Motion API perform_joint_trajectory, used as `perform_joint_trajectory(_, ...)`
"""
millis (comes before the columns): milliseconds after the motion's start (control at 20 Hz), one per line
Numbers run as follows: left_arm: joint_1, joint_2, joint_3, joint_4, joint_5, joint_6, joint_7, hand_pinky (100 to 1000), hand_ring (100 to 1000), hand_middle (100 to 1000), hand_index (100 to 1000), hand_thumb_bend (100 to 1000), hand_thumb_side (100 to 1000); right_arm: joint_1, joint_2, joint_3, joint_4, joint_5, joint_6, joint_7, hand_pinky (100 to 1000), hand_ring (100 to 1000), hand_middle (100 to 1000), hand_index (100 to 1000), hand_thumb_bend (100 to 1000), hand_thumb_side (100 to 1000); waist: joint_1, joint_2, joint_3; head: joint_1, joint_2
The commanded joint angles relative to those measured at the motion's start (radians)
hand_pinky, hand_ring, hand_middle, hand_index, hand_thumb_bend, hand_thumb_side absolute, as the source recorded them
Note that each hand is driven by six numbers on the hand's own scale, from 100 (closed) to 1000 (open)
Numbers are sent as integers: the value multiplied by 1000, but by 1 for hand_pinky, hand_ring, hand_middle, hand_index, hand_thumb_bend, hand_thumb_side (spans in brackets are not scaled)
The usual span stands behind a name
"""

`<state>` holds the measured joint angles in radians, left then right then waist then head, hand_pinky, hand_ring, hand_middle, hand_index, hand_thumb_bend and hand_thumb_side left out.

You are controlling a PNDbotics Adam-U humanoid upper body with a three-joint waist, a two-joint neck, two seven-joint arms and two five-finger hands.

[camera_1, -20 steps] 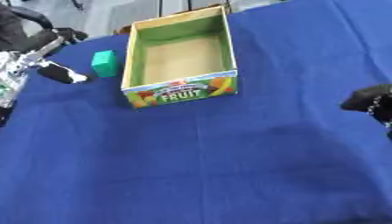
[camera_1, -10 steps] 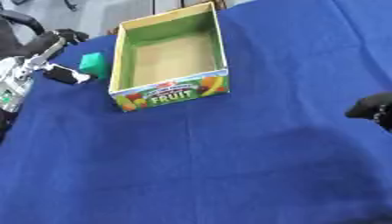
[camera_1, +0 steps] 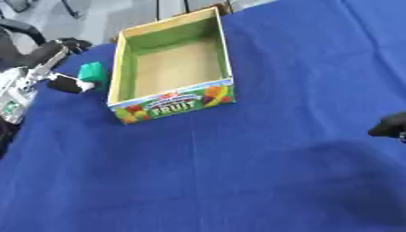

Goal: Pick up objects on the table and place them in the box.

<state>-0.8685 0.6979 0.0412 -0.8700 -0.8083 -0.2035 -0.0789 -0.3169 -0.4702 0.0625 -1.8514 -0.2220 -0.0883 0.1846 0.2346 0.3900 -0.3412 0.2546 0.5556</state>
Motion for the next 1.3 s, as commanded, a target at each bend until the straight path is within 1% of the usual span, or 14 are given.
perform_joint_trajectory(50, -6, 52, 15, -2, 10, 2, 8, 799, 781, 732, 897, 518, 259, -11, -11, -6, -28, 7, -4, 0, 766, 656, 580, 673, 100, 1000, -9, -12, -4, 5, -16)
perform_joint_trajectory(200, -4, 49, 14, 5, 19, -2, 1, 795, 774, 722, 894, 514, 261, -13, -10, -5, -30, 9, -4, 1, 766, 656, 580, 673, 100, 1000, -9, -6, -9, 6, -18)
perform_joint_trajectory(250, -3, 48, 14, 6, 22, -4, -1, 782, 750, 685, 880, 497, 262, -13, -9, -5, -30, 10, -4, 1, 767, 657, 580, 673, 100, 1000, -9, -4, -11, 6, -18)
perform_joint_trajectory(300, -1, 44, 13, 9, 27, -6, -5, 781, 748, 682, 879, 496, 262, -13, -9, -5, -30, 10, -4, 1, 766, 657, 580, 673, 100, 1000, -9, -2, -13, 7, -19)
perform_joint_trajectory(450, 2, 38, 9, 14, 39, -11, -18, 705, 632, 557, 829, 469, 255, -13, -8, -6, -31, 11, -5, 1, 766, 657, 580, 673, 100, 1000, -9, 1, -16, 12, -13)
perform_joint_trajectory(500, 3, 37, 9, 14, 43, -12, -21, 698, 624, 549, 825, 467, 254, -13, -7, -6, -31, 11, -5, 1, 766, 657, 580, 673, 100, 1000, -9, 1, -15, 15, -10)
perform_joint_trajectory(600, 6, 33, 6, 12, 48, -14, -28, 598, 524, 455, 721, 435, 253, -12, -7, -6, -30, 11, -4, 1, 766, 657, 580, 673, 100, 1000, -9, -1, -13, 27, -2)
perform_joint_trajectory(700, 8, 27, 4, 13, 58, -15, -35, 569, 493, 422, 682, 416, 256, -12, -6, -6, -29, 11, -4, 1, 766, 657, 580, 673, 100, 1000, -9, -3, -10, 40, 5)
perform_joint_trajectory(750, 10, 24, 2, 12, 64, -16, -36, 515, 441, 370, 626, 411, 255, -12, -6, -6, -29, 10, -4, 2, 766, 657, 580, 673, 100, 1000, -9, -5, -9, 51, 11)
perform_joint_trajectory(850, 14, 20, 0, 6, 76, -20, -34, 472, 402, 330, 578, 410, 257, -11, -6, -6, -28, 10, -3, 2, 766, 657, 580, 673, 100, 1000, -9, -10, -7, 72, 23)
perform_joint_trajectory(1100, 22, 17, -10, -46, 133, -33, -30, 424, 363, 289, 530, 398, 272, -4, -6, -8, -24, 6, -2, 1, 766, 657, 580, 673, 100, 1000, -12, -31, 8, 106, 54)
perform_joint_trajectory(1150, 22, 18, -11, -66, 148, -34, -30, 414, 357, 281, 522, 352, 352, -2, -5, -8, -23, 4, -1, 1, 766, 657, 580, 673, 100, 1000, -15, -37, 12, 108, 58)
perform_joint_trajectory(1200, 21, 20, -13, -88, 164, -33, -29, 412, 356, 278, 519, 389, 270, 0, -4, -9, -22, 3, -1, 1, 766, 657, 580, 673, 100, 1000, -18, -42, 16, 110, 62)
perform_joint_trajectory(1300, 15, 25, -22, -138, 195, -28, -36, 406, 353, 273, 515, 388, 270, 5, -3, -10, -19, -1, -1, 0, 766, 657, 580, 673, 100, 999, -25, -56, 24, 114, 69)
